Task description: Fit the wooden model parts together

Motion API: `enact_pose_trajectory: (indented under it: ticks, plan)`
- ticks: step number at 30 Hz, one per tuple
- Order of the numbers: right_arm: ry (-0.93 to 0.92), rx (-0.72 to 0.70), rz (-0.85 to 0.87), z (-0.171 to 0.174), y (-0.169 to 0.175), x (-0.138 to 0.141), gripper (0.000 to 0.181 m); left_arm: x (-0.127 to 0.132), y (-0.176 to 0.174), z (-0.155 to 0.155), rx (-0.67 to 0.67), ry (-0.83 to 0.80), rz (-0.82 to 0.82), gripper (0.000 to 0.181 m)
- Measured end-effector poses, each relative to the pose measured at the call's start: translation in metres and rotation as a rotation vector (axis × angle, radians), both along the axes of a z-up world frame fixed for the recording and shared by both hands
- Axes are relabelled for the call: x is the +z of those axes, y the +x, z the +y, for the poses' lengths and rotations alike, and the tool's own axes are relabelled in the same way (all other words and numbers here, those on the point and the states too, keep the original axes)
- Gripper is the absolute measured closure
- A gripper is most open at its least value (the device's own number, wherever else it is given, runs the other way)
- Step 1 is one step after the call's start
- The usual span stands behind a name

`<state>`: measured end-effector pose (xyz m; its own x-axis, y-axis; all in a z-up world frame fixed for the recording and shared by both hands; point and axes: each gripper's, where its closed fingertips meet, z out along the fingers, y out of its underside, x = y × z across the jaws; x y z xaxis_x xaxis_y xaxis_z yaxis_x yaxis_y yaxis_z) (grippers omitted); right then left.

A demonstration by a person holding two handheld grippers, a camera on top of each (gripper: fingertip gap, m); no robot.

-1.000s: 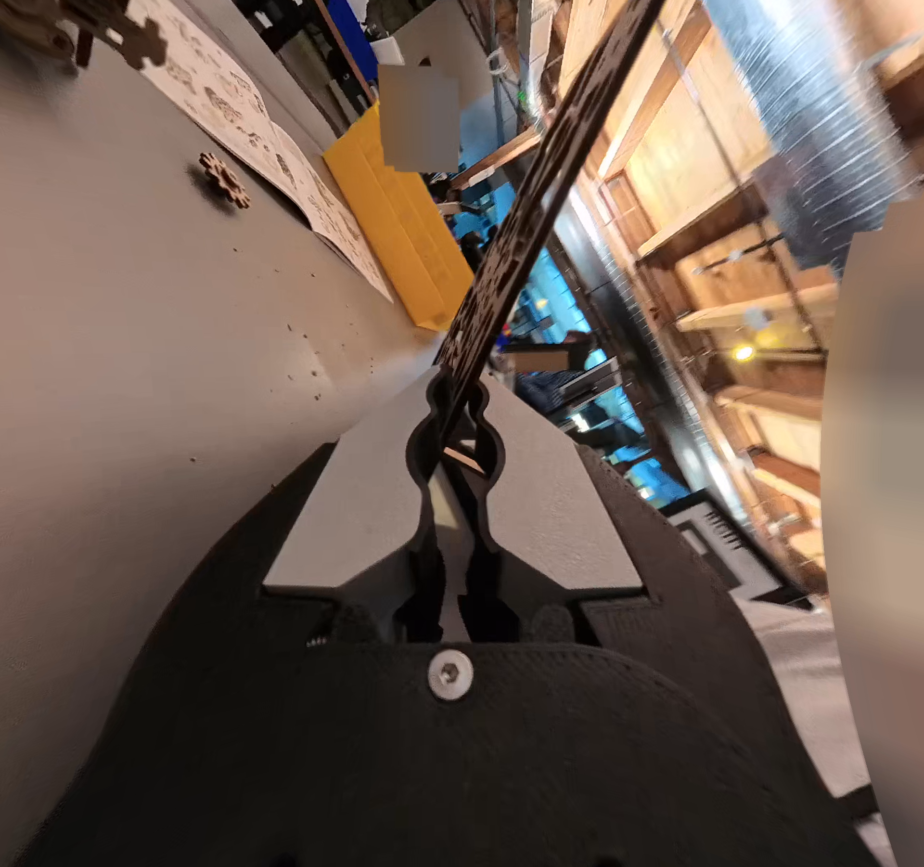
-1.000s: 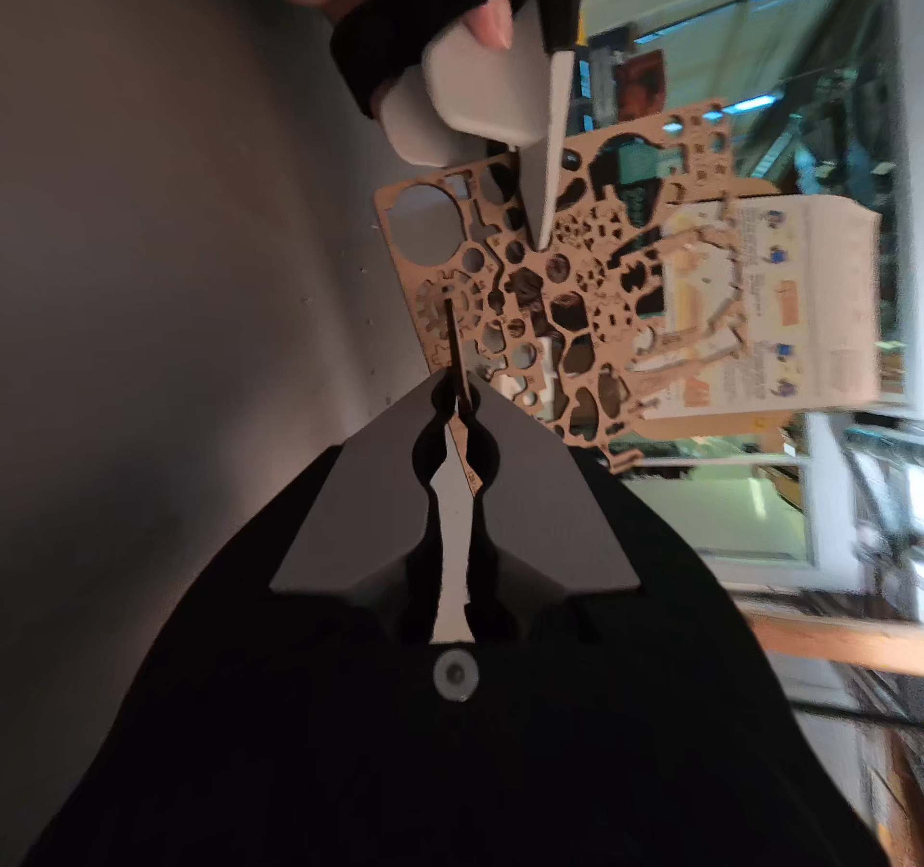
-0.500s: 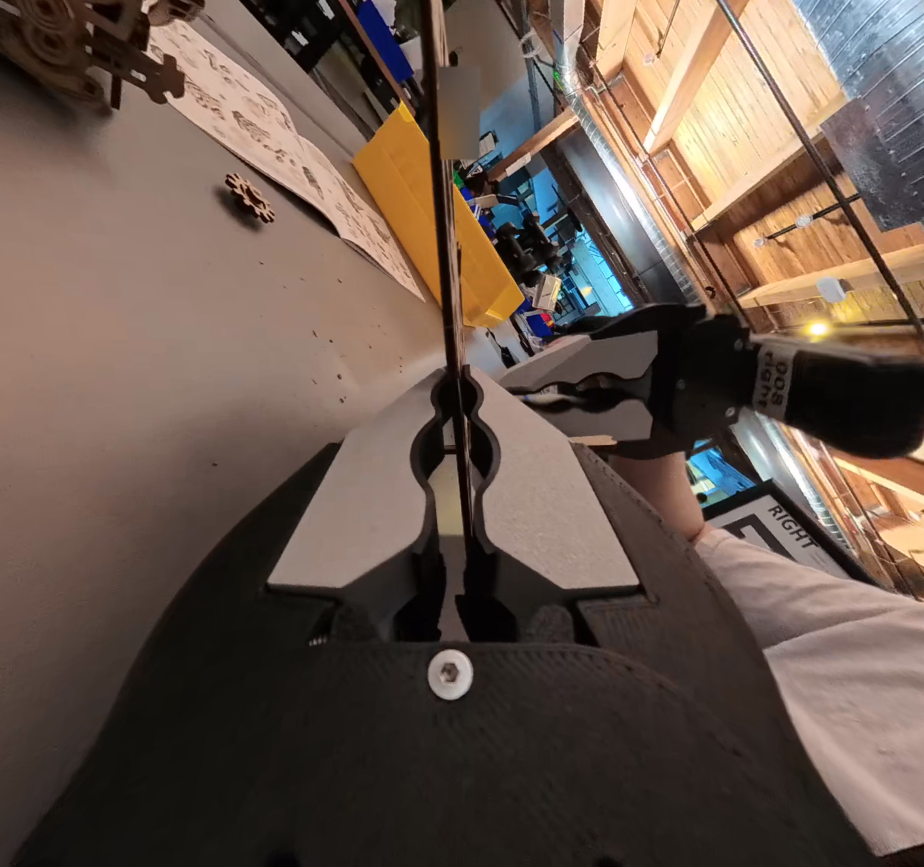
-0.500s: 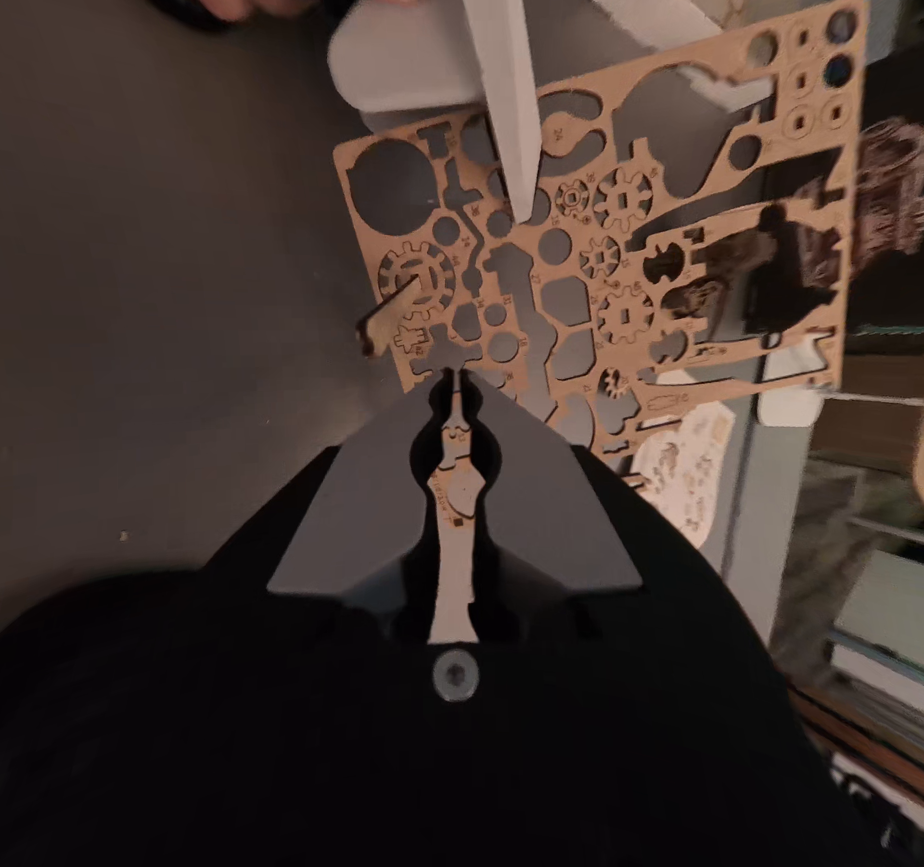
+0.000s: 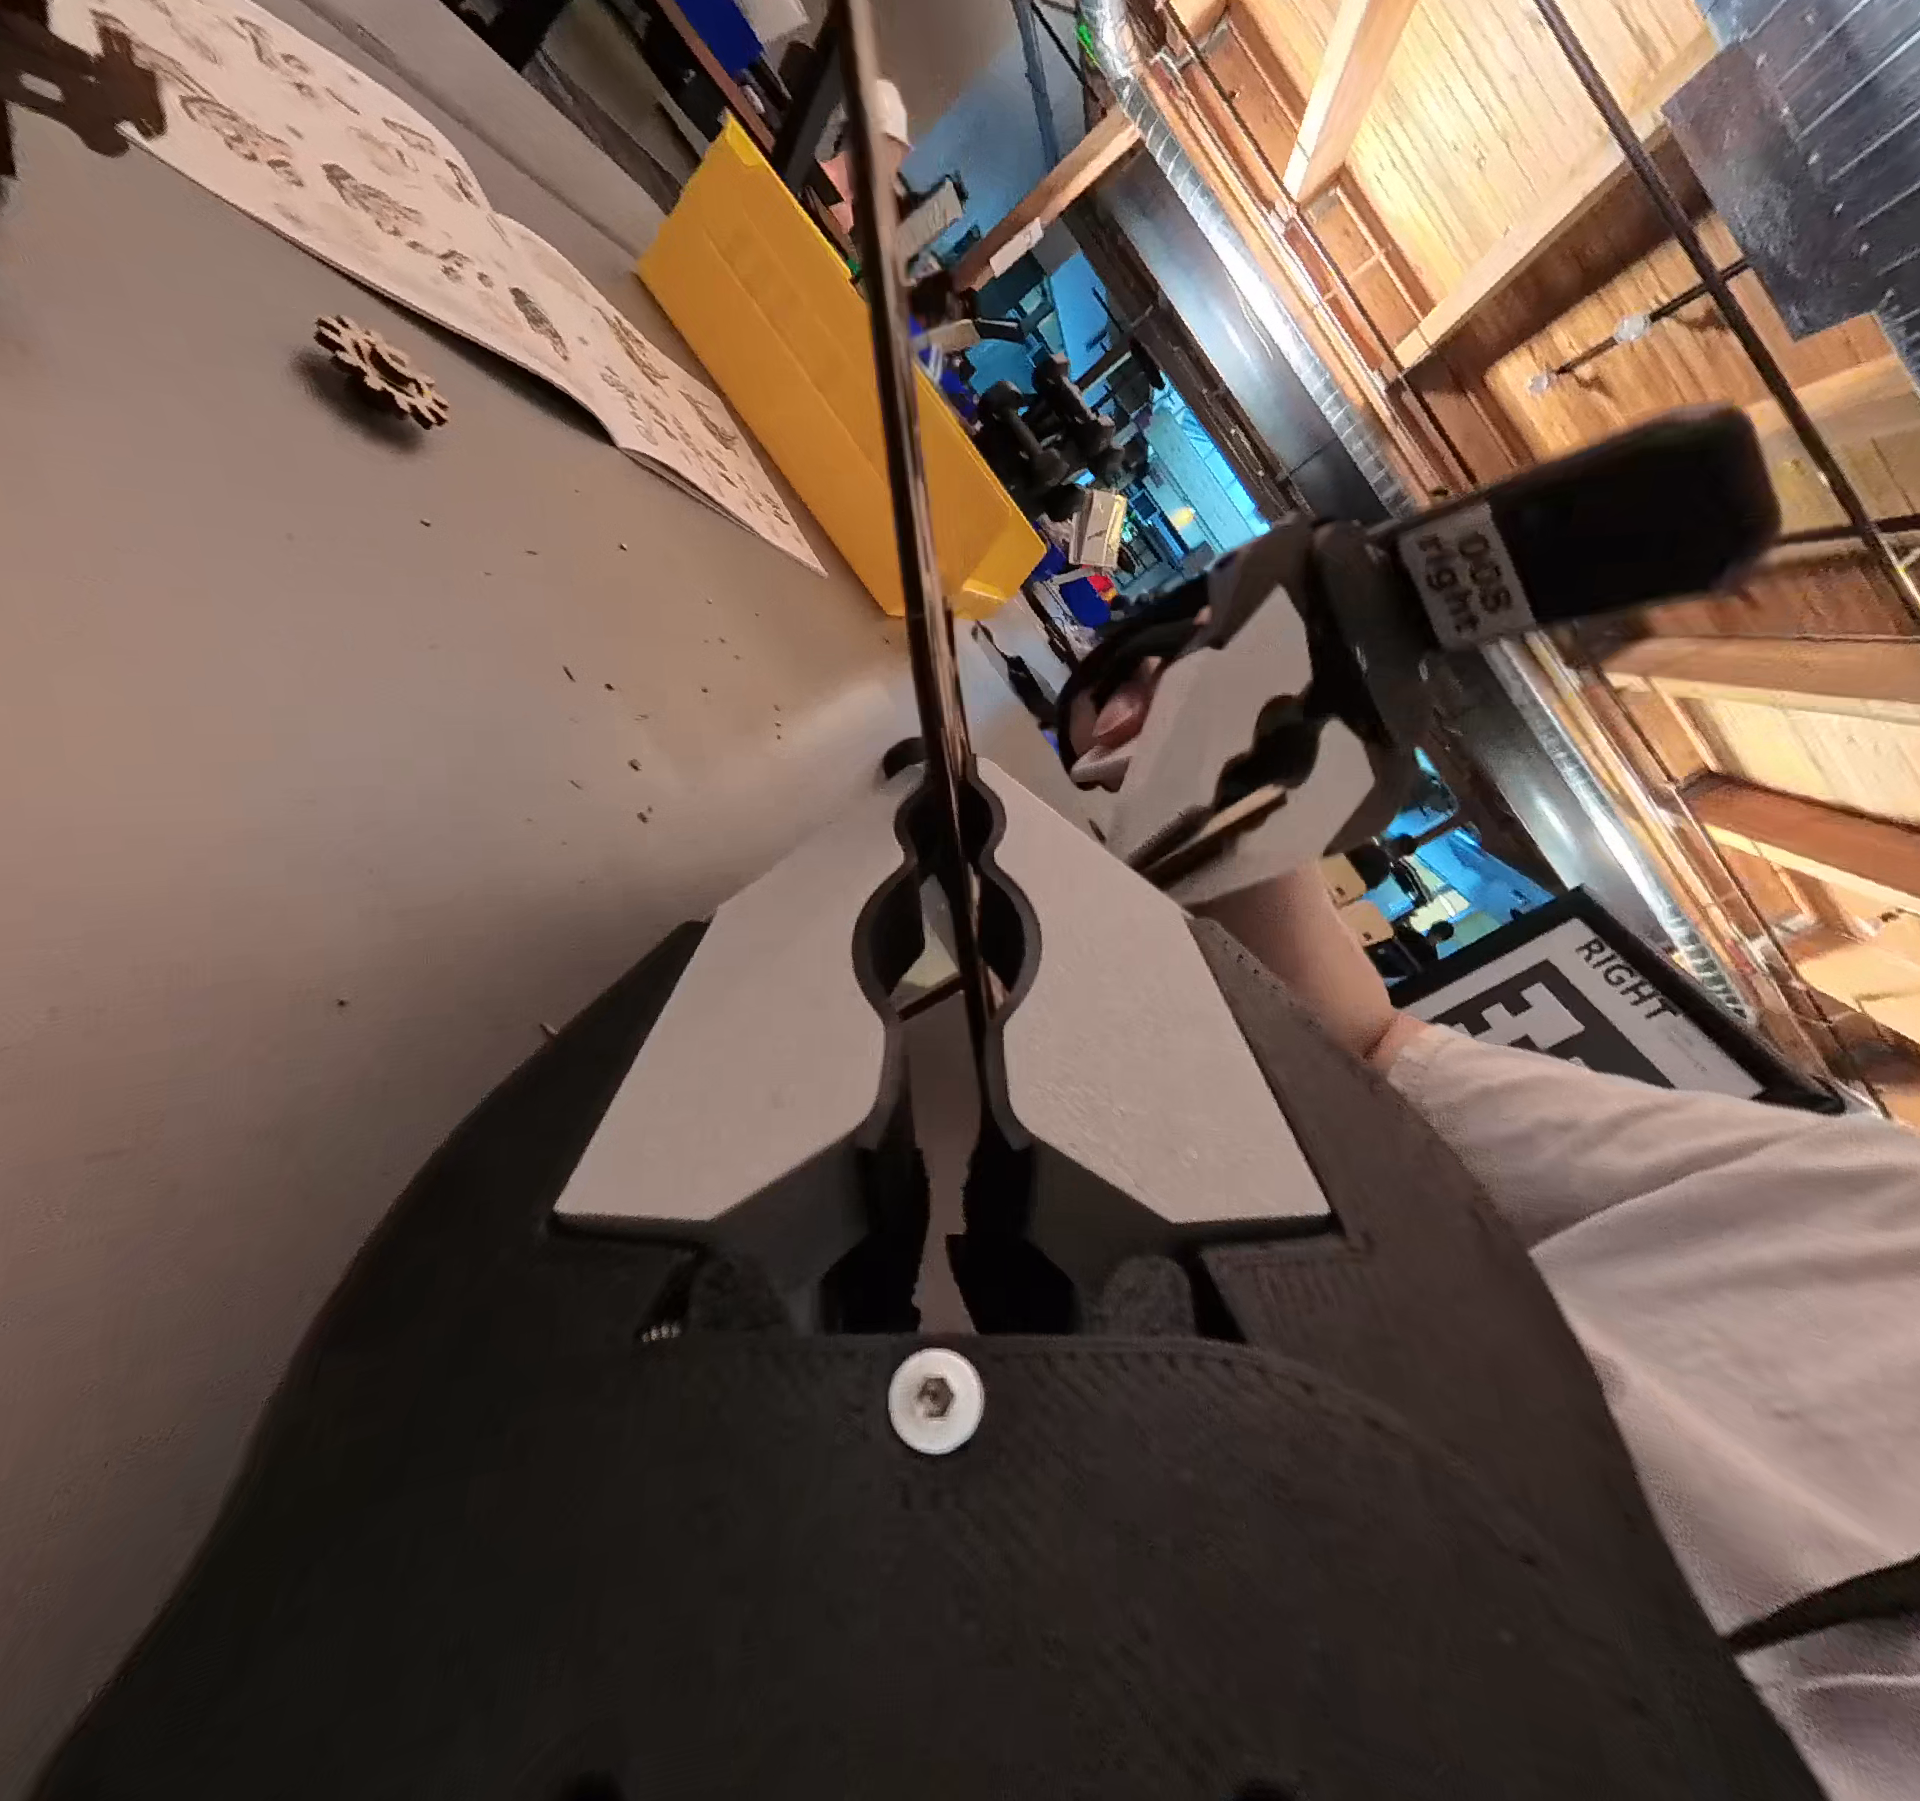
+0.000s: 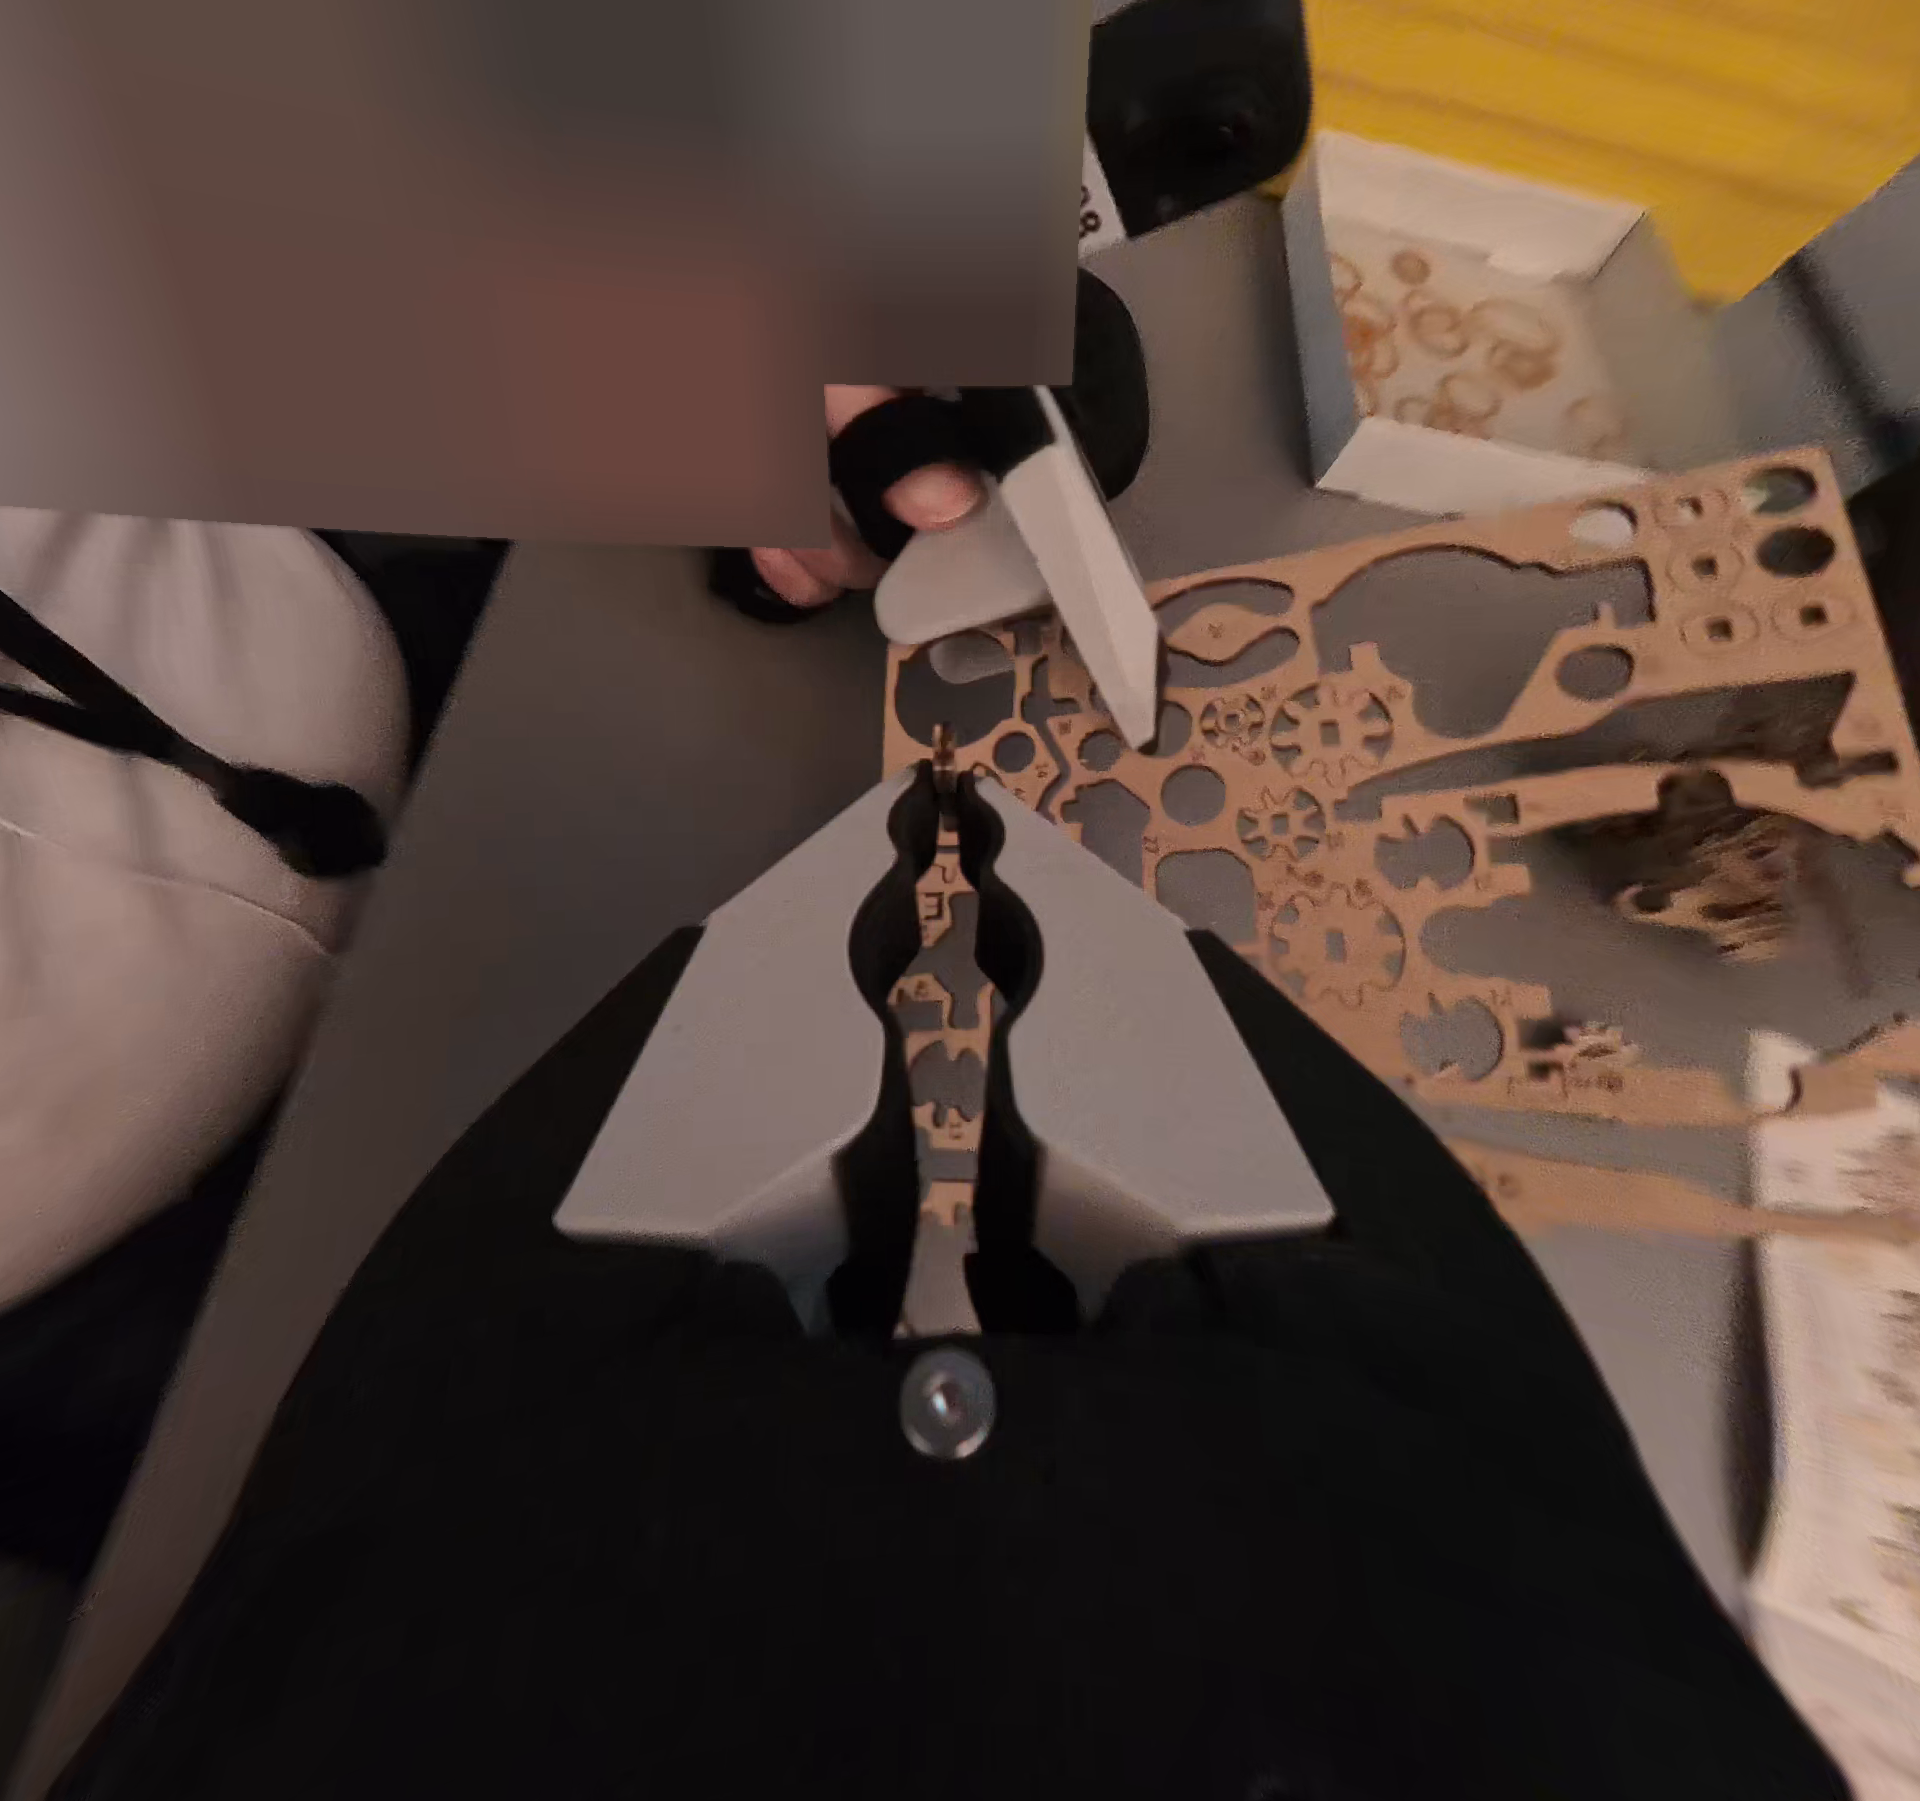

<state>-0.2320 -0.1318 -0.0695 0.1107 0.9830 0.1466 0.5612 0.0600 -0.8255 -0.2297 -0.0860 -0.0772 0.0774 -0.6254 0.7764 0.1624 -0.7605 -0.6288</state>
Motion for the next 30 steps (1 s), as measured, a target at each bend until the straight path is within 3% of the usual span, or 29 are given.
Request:
enact_pose_trajectory:
  ticks: [5,7,10,16,21,23,26,30]
  plan:
    - [-0.362,-0.011,0.05,0.011,0.005,0.001,0.18,-0.001,-0.001,0.004,0.022,0.011,0.015,0.18]
    - [-0.354,-0.026,0.047,0.014,0.004,0.0,0.179,-0.003,-0.002,0.008,0.048,-0.003,0.02,0.18]
    - [-0.126,-0.06,-0.004,0.014,0.001,-0.002,0.18,-0.003,-0.005,0.013,0.068,-0.037,0.001,0.181]
    - [0.593,-0.137,-0.172,0.003,-0.011,-0.017,0.18,-0.005,-0.01,0.023,0.128,-0.084,-0.017,0.181]
    - [0.861,-0.167,-0.298,0.006,-0.014,-0.028,0.18,-0.004,-0.012,0.023,0.123,-0.094,-0.031,0.181]
    - [0.694,-0.151,-0.214,0.007,-0.015,-0.022,0.18,0.0,-0.009,0.017,0.089,-0.054,-0.034,0.181]
    - [0.201,-0.085,-0.092,0.01,-0.009,-0.019,0.18,0.005,-0.004,0.007,0.04,-0.018,-0.054,0.181]
    - [-0.118,0.036,-0.035,0.009,-0.003,-0.016,0.18,0.003,-0.002,0.005,0.033,0.011,-0.018,0.181]
